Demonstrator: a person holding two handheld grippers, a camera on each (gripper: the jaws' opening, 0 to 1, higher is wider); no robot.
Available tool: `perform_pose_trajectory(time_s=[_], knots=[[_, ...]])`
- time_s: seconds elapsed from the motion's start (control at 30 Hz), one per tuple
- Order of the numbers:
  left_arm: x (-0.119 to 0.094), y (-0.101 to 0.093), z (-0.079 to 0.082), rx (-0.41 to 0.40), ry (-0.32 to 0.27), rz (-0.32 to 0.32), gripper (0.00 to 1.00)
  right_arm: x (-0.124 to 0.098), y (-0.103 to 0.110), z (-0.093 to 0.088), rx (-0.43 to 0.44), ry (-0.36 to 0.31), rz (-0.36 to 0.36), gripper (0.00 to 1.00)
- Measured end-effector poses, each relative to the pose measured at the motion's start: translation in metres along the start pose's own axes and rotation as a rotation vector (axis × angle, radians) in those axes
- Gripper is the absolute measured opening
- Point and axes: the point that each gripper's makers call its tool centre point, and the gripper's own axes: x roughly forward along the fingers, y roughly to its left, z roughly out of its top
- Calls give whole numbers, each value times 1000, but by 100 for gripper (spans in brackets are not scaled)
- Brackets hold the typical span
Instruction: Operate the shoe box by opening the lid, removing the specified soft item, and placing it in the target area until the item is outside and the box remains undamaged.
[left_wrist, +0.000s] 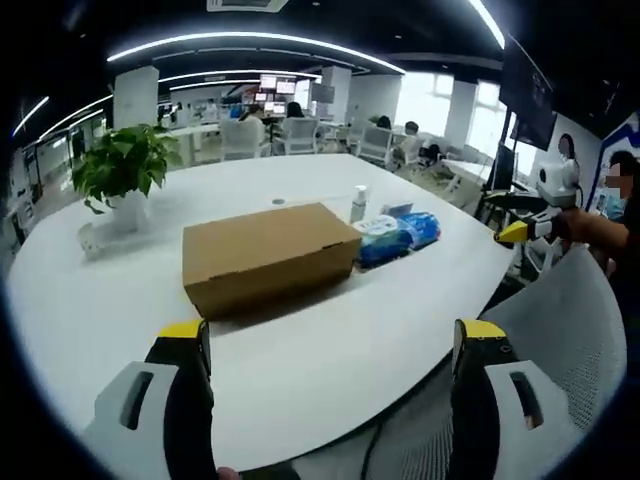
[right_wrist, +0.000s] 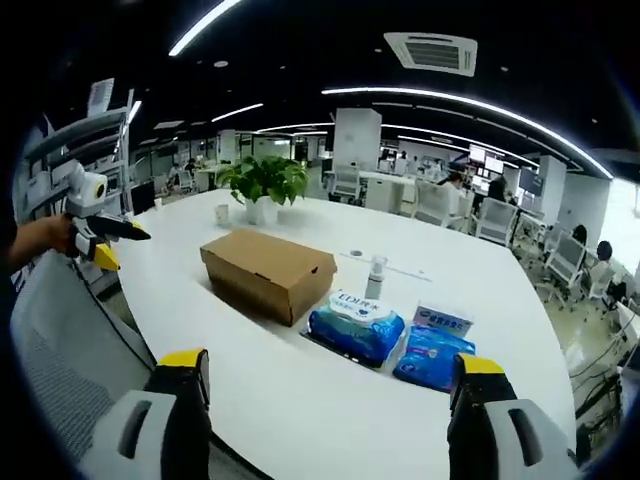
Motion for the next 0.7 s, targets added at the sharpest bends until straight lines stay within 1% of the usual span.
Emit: perform_pose_trajectory(time_s=[0.03, 0.1, 0.2, 0.23, 0.3, 0.4, 0.6, 0.7], knots=[[-3, 1, 1, 8, -8, 6, 99, -2, 0, 0, 2, -8, -5, 100], [-6, 6, 4, 29, -35, 28, 99, -6, 2, -4, 13, -1, -6, 100], [-9, 10, 4, 30, -55, 35, 99, -10, 5, -6, 25, -9, -10, 100], [-10, 12, 4, 30, -61, 41, 99, -10, 5, -7, 21, -1, -13, 100], [-13, 13, 1, 28, -55, 49, 99, -11, 5, -9, 15, 6, -15, 100], [-16, 12, -2, 22, -52, 52, 99, -14, 7, -7, 11, -10, -11, 100], [-18, 6, -6, 61, -42, 50, 99, -14, 9, -9, 12, -2, -7, 100], [-19, 4, -6, 65, -47, 46, 99, -14, 9, -9, 12, -3, -6, 100]])
